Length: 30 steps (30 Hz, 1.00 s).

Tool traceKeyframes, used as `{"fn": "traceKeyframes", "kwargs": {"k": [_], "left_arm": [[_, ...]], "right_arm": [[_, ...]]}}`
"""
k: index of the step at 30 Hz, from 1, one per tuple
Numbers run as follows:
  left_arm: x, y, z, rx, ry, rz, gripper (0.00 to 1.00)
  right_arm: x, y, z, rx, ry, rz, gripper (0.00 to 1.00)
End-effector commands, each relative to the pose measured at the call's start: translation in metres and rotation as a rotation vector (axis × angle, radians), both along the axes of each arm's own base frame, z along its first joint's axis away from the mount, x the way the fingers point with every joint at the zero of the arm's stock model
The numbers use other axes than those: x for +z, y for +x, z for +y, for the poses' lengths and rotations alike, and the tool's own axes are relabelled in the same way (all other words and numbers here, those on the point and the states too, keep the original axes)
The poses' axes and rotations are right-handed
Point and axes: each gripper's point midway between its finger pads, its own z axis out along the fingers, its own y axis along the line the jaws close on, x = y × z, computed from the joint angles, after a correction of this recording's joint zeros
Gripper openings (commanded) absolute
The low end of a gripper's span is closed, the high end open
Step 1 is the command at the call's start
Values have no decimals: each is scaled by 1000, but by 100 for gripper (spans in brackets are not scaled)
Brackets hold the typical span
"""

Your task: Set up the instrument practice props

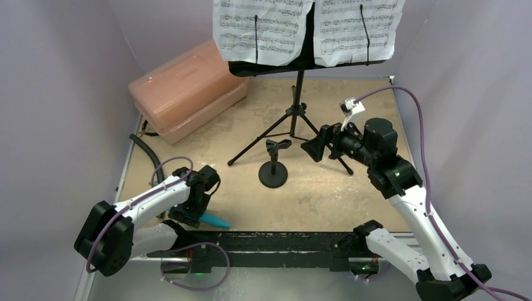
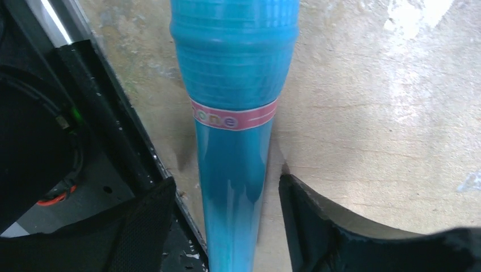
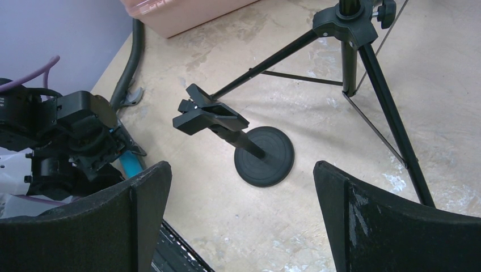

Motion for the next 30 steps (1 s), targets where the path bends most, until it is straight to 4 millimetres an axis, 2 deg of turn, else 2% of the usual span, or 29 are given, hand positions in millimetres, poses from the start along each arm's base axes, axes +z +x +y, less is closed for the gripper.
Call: {"fn": "traceKeyframes", "kwargs": {"k": [1, 6, 11, 17, 21, 27, 30], "left_arm": [[-3, 16, -4, -7, -15, -64, 60], [-8, 23, -11, -34, -46, -95, 40], [-11, 28, -19, -63, -86, -117, 26], [-5, 49, -33, -136, -134, -194, 2], [12, 72, -48, -239, -173, -274, 0], [54, 109, -69, -336, -218, -429, 0], [82, 129, -79, -379, -242, -550, 0]], "right_arm": [[19, -2, 1, 14, 16, -51, 98], [18, -2, 1, 15, 13, -51, 98], [18, -2, 1, 16, 13, -53, 98], [19, -1, 1, 13, 12, -55, 98], [18, -1, 1, 11, 10, -55, 98], [16, -1, 1, 15, 10, -50, 98], [16, -1, 2, 15, 11, -52, 98]]}}
